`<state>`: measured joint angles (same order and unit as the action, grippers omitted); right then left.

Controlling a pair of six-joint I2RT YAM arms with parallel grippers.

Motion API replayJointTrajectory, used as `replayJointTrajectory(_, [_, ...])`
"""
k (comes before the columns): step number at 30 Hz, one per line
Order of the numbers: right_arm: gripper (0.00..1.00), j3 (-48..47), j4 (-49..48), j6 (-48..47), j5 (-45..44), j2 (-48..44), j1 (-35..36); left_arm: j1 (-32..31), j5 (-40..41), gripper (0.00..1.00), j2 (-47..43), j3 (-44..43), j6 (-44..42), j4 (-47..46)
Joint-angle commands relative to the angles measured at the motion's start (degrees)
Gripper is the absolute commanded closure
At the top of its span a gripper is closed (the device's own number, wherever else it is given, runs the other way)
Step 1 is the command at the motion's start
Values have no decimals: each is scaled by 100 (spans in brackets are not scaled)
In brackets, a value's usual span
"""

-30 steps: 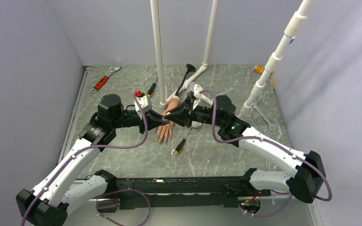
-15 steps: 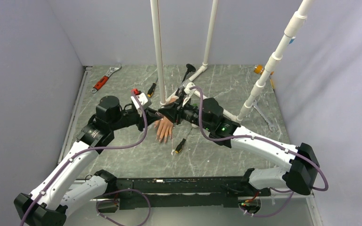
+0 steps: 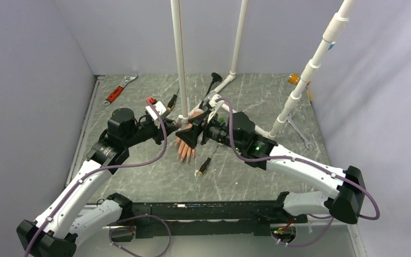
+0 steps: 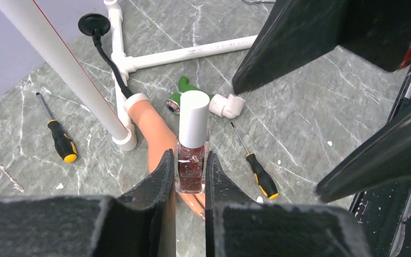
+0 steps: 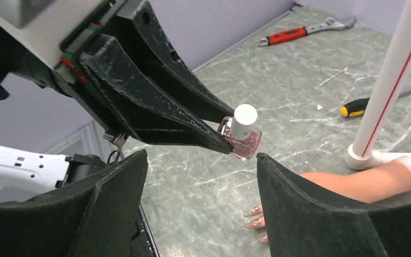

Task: Paint the nails
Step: Screw the nail polish bottle.

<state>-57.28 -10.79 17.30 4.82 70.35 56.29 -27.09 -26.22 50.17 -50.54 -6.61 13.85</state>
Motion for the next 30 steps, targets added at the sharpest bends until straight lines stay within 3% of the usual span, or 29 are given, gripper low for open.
replayJointTrajectory(1, [23,-173,-25,-146,279,-484,-175,2,108,100,-26,-139,-50,-355])
replayJointTrajectory(6, [23,145,-232,-281,1105,-876,-614,2,-43,100,-25,-135,-77,-356])
replayJointTrajectory(15, [29,312,-384,-946,2806,-1070,-926,9,-2387,100,42,-132,-199,-516])
replayJointTrajectory(20, [35,222,-249,-1208,3215,-1061,-1018,5,-2789,100,28,-66,-138,-694])
replayJointTrajectory(30, [48,187,-398,-1235,3500,-827,-1064,8,-2845,100,54,-59,-65,-751])
